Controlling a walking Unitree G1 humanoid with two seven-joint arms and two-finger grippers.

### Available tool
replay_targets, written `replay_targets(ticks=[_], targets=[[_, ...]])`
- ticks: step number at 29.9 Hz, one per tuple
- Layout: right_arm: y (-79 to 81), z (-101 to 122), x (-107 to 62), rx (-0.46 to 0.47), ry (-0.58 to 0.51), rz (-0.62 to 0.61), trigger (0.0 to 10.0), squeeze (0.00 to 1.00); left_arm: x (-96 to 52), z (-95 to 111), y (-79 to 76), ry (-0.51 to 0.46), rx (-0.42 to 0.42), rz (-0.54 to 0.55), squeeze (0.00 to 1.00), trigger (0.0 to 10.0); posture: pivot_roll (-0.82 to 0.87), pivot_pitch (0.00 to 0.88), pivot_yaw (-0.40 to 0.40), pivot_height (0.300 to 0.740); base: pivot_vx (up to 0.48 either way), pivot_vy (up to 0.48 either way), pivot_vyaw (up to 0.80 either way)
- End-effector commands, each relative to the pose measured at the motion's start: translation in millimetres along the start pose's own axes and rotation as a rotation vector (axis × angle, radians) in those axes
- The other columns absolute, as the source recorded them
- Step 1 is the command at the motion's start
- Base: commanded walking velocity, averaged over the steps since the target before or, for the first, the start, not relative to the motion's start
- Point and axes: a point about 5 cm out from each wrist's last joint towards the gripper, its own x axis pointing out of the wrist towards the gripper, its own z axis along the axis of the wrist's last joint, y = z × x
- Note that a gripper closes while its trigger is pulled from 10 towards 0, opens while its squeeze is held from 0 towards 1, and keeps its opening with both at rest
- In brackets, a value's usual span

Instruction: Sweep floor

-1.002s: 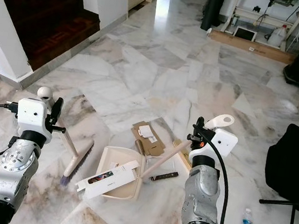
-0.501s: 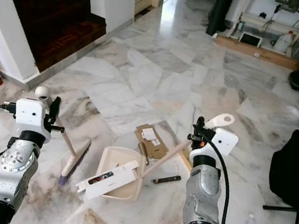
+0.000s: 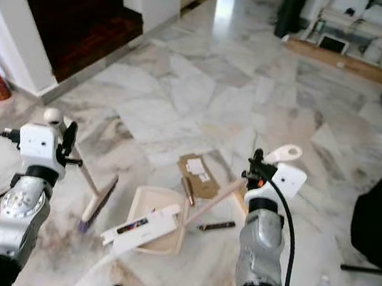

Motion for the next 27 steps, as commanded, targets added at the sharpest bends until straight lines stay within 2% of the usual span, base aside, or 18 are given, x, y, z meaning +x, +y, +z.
replay_targets(ticks=[1, 3, 27], targets=[[1.1, 7.3, 4.2, 0.017, -0.031, -0.002, 10.0, 0.0, 2.0, 6.6, -0.3, -0.032, -0.001, 0.008, 0.0, 10.0, 0.03, 0.15, -0.005, 0.74, 0.0, 0.0, 0.0], [0.6, 7.3, 4.0, 0.015, -0.03, -0.003, 10.0, 0.0, 1.5, 5.8, -1.4, -0.029, -0.003, 0.006, 0.0, 10.0, 0.03, 0.148, -0.007, 0.74, 0.0, 0.0, 0.0], [-1.0, 8.7, 5.6, 0.004, -0.027, 0.003, 10.0, 0.0, -1.7, 2.6, -3.6, -0.017, -0.017, 0.022, 0.0, 10.0, 0.02, 0.14, -0.023, 0.74, 0.0, 0.0, 0.8]])
